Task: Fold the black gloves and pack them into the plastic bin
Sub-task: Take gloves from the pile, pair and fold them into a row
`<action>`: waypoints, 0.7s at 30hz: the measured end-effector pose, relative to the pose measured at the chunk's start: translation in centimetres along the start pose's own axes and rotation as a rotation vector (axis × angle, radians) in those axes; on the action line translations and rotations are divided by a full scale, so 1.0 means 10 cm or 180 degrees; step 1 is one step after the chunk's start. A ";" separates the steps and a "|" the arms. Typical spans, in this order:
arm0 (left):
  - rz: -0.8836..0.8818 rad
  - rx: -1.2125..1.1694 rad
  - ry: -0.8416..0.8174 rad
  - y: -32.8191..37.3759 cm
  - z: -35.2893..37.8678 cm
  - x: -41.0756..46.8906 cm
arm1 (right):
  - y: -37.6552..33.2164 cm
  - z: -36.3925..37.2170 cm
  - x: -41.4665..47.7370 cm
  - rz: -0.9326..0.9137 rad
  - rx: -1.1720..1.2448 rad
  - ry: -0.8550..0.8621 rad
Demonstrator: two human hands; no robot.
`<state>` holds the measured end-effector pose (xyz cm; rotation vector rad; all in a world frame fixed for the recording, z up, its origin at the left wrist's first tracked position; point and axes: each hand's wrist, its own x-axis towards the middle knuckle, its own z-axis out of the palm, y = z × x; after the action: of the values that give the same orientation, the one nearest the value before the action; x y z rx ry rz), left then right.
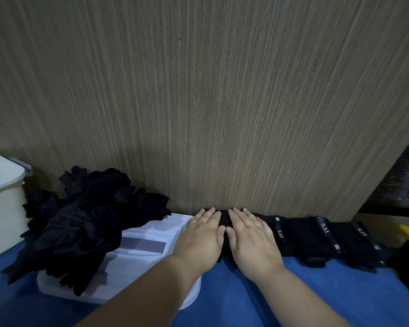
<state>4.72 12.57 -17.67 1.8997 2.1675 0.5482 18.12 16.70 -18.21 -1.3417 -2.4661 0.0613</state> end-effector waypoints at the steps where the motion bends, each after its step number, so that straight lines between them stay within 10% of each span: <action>1: -0.0025 0.0032 -0.0048 -0.01 0.00 -0.01 | -0.01 0.00 0.00 0.0038 -0.0030 -0.0018; 21: -0.0408 0.0156 -0.0280 0.04 -0.21 -0.15 | -0.09 -0.12 0.01 0.0282 -0.0062 -0.0125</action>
<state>4.47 10.87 -15.74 1.7579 2.2455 0.3841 17.74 16.14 -16.86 -1.4711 -2.4443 0.0856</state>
